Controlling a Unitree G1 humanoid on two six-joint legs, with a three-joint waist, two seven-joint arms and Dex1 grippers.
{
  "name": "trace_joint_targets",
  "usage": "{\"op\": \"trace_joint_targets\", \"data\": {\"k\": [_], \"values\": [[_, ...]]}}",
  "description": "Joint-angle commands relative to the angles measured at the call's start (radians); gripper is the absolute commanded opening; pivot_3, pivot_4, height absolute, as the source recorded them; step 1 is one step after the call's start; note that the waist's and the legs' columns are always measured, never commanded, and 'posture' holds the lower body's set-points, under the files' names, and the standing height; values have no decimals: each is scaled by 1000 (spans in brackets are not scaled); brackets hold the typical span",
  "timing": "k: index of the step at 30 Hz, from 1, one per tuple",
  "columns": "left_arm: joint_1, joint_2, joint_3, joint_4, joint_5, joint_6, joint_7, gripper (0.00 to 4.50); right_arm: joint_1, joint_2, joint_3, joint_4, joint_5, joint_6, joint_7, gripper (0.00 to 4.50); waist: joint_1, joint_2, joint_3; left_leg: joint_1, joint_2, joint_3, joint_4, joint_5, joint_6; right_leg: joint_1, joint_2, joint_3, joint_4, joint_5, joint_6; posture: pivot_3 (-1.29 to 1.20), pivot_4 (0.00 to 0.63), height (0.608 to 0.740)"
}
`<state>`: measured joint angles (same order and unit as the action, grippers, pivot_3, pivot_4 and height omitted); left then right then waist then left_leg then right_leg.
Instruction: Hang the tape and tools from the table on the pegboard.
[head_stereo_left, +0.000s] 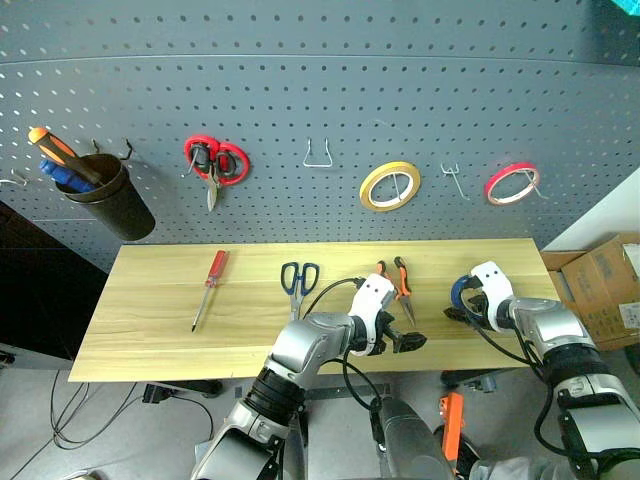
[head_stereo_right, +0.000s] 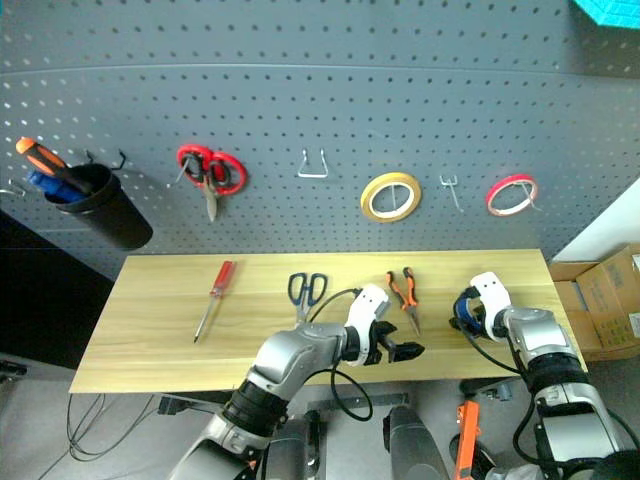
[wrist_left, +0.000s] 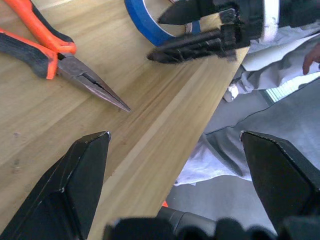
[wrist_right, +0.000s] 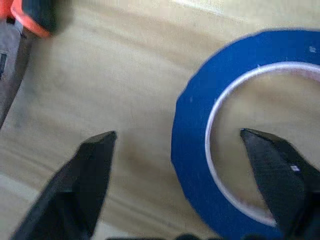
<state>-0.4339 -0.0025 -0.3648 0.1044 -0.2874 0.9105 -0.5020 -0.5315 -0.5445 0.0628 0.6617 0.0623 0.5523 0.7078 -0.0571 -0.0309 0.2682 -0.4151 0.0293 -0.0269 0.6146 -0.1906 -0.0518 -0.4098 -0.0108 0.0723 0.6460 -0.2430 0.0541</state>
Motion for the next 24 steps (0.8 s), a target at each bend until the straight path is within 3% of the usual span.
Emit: {"op": "trace_joint_targets", "data": {"k": [1, 7, 8, 16, 24], "values": [[-7, -16, -1, -32, -6, 0, -1, 4500, -10, -2, 3, 31, -8, -16, 17, 2831, 0, 0, 1, 0, 0, 0, 0, 0, 0, 0, 0, 0, 0, 0, 0, -19, 309, 740], [-24, -18, 7, -10, -3, -14, -2, 4500, -23, -10, -1, 59, -19, -33, 18, 689, -1, 0, 2, 0, 0, 0, 0, 0, 0, 0, 0, 0, 0, 0, 0, -20, 297, 740], [-28, -20, 9, -5, -2, -18, -2, 4500, -24, -11, -5, 60, -19, -33, 15, 534, -1, 0, 2, 0, 0, 0, 0, 0, 0, 0, 0, 0, 0, 0, 0, -21, 296, 740], [-32, -36, 30, -5, -2, -87, 1, 4500, 76, -42, 11, -105, -67, -48, -49, 522, 0, 1, 1, 0, 0, 0, 0, 0, 0, 0, 0, 0, 0, 0, 1, -33, 265, 740], [9, 19, 134, -272, -127, -84, -66, 4500, 497, 21, -68, -963, -152, 29, -301, 522, 0, 6, -2, -9, -1, 0, -1, -1, -3, -10, -2, 0, 3, -3, 5, -56, 216, 740]]}}
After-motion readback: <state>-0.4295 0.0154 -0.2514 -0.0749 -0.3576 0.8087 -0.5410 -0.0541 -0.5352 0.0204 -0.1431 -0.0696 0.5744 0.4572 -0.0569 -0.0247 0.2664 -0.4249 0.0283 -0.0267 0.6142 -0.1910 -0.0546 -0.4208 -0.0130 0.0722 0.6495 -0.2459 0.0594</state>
